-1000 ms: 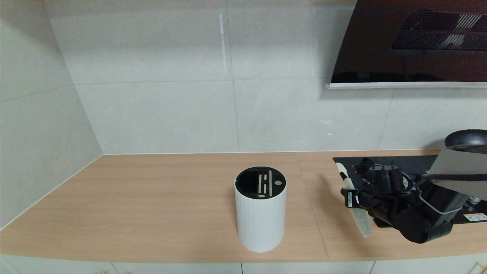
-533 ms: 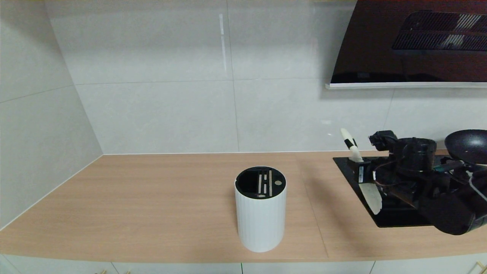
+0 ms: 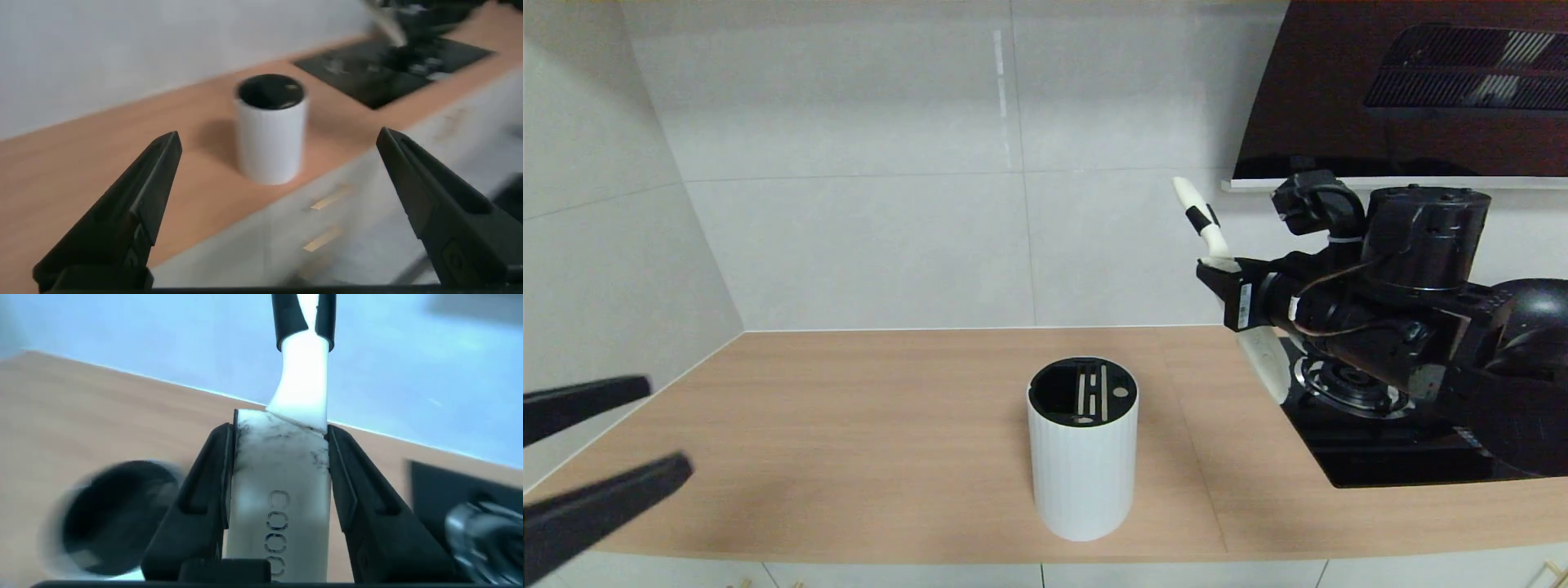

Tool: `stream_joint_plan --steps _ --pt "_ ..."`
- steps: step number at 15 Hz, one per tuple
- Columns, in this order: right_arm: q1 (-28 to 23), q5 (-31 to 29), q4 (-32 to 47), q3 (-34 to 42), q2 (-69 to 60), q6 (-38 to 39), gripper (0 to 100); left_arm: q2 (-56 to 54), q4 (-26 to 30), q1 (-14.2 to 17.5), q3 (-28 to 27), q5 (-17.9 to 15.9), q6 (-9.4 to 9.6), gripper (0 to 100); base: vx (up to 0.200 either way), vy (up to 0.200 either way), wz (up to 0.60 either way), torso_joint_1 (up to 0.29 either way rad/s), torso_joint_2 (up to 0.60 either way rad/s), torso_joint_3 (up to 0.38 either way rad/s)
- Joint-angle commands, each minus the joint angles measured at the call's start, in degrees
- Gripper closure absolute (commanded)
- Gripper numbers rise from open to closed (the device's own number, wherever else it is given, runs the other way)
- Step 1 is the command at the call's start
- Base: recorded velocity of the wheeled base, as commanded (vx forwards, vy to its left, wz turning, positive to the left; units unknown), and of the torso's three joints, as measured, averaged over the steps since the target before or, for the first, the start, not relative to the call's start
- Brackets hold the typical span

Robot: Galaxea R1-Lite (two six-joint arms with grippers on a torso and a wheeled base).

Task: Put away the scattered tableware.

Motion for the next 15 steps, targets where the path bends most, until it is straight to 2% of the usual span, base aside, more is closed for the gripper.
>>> stream_joint_plan --steps 1,3,4,5,7,8,9,11,12,13,14,15 --pt "4.3 -0.6 0.1 1.2 -1.4 0.0 100 26.2 -14.5 -11.5 -8.8 0.3 -10.89 0 0.000 0.000 0.00 0.000 0.00 0.000" --pt "6.9 -0.5 0.2 -1.6 -0.4 -0.1 100 31.7 -24.6 -15.8 -7.6 6.0 -21.09 0 0.000 0.000 0.00 0.000 0.00 0.000" --pt "7.8 -0.6 0.2 -1.6 0.3 0.0 100 34.6 -30.4 -16.4 -6.7 7.9 -25.22 0 0.000 0.000 0.00 0.000 0.00 0.000" --pt "8.6 -0.9 0.1 -0.5 0.6 0.0 100 36.2 -36.4 -16.4 -4.6 8.8 -28.12 0 0.000 0.000 0.00 0.000 0.00 0.000" --pt "9.1 -2.0 0.0 0.7 0.6 0.0 100 38.0 -44.9 -16.9 -1.8 9.0 -30.41 0 0.000 0.000 0.00 0.000 0.00 0.000" --pt "10.8 -3.2 -0.1 1.2 0.6 0.3 100 38.9 -48.6 -16.9 -1.2 9.0 -32.51 0 0.000 0.000 0.00 0.000 0.00 0.000" --pt "12.1 -4.6 -0.4 1.8 0.5 0.7 100 39.3 -50.6 -16.9 -1.3 9.0 -35.33 0 0.000 0.000 0.00 0.000 0.00 0.000" --pt "15.5 -7.4 -0.4 2.1 0.3 0.9 100 39.6 -52.1 -17.6 -1.4 7.6 -42.62 0 0.000 0.000 0.00 0.000 0.00 0.000" --pt "16.6 -7.9 -0.4 2.2 0.2 1.0 100 39.6 -52.2 -18.3 -1.4 5.9 -44.82 0 0.000 0.000 0.00 0.000 0.00 0.000" --pt "17.4 -7.9 -0.4 2.1 -0.2 1.2 100 39.7 -52.3 -19.1 -1.2 4.6 -45.61 0 0.000 0.000 0.00 0.000 0.00 0.000" --pt "18.0 -7.9 -0.4 2.1 -0.6 2.3 100 41.0 -52.5 -20.3 -1.3 4.6 -45.35 0 0.000 0.000 0.00 0.000 0.00 0.000" --pt "19.2 -7.9 -0.1 2.0 -1.2 3.1 100 42.8 -55.2 -21.4 -1.3 4.7 -45.17 0 0.000 0.000 0.00 0.000 0.00 0.000"
